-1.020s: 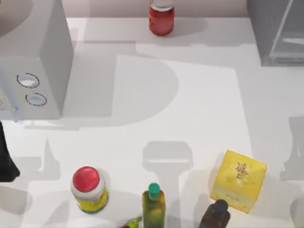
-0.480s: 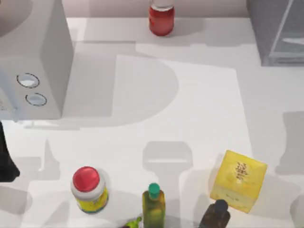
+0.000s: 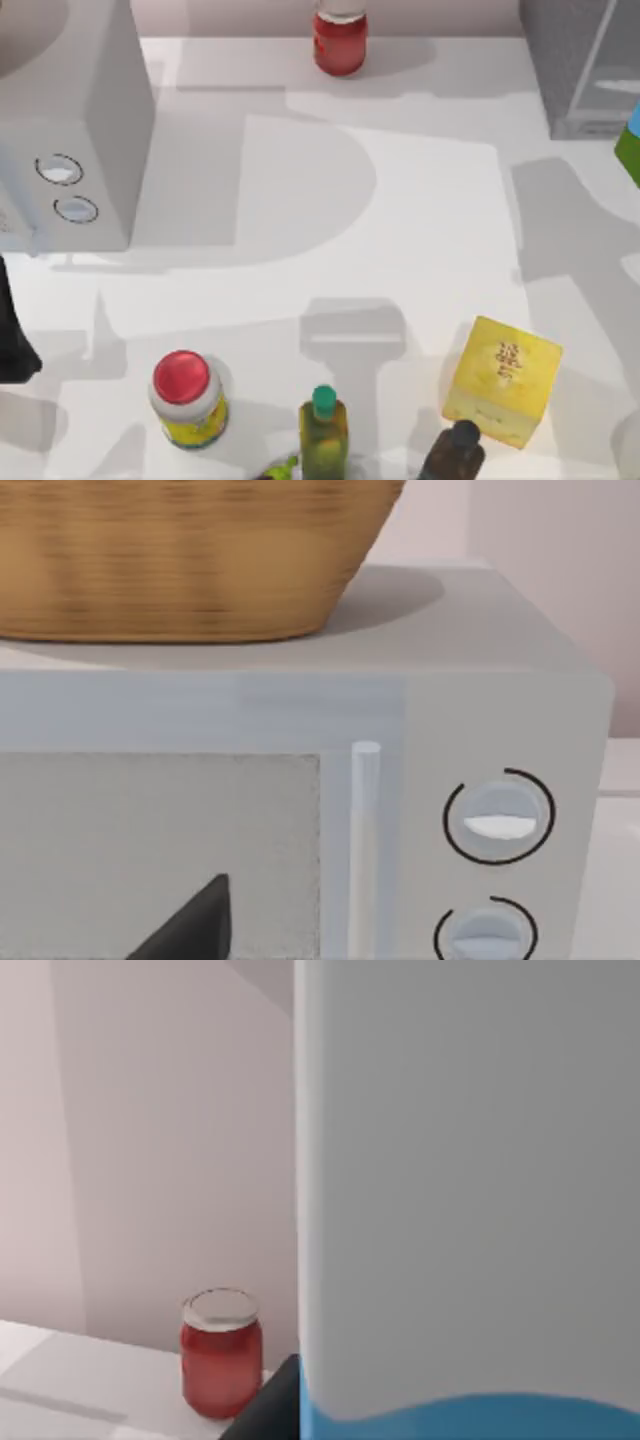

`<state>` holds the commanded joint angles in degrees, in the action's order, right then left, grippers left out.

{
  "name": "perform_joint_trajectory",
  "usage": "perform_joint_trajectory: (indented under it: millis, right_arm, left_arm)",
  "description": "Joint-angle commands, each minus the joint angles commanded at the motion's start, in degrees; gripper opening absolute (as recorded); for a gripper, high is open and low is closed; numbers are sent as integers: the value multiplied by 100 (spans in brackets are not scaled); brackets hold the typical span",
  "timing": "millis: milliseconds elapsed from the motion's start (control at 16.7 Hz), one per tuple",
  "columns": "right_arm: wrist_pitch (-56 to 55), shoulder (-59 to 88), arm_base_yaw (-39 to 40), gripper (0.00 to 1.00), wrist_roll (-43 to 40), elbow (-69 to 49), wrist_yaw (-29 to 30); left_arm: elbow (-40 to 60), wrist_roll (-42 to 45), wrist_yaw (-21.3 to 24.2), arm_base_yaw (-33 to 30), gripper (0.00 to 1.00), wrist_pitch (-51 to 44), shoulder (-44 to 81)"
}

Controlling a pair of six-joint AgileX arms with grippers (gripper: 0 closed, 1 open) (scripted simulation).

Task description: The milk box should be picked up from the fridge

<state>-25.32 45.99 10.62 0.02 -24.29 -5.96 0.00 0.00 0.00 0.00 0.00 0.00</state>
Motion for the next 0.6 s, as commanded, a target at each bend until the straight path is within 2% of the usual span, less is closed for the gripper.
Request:
perform_joint_trajectory:
  millis: [360,600]
  right_arm:
    - [-1723,4073,796,0,115,-1645,-432]
    - [-2753,6115,1245,0,144,-2631,-676]
  left_arm:
    - [0,0,0,0,100,0,0]
    - [0,0,0,0,100,0,0]
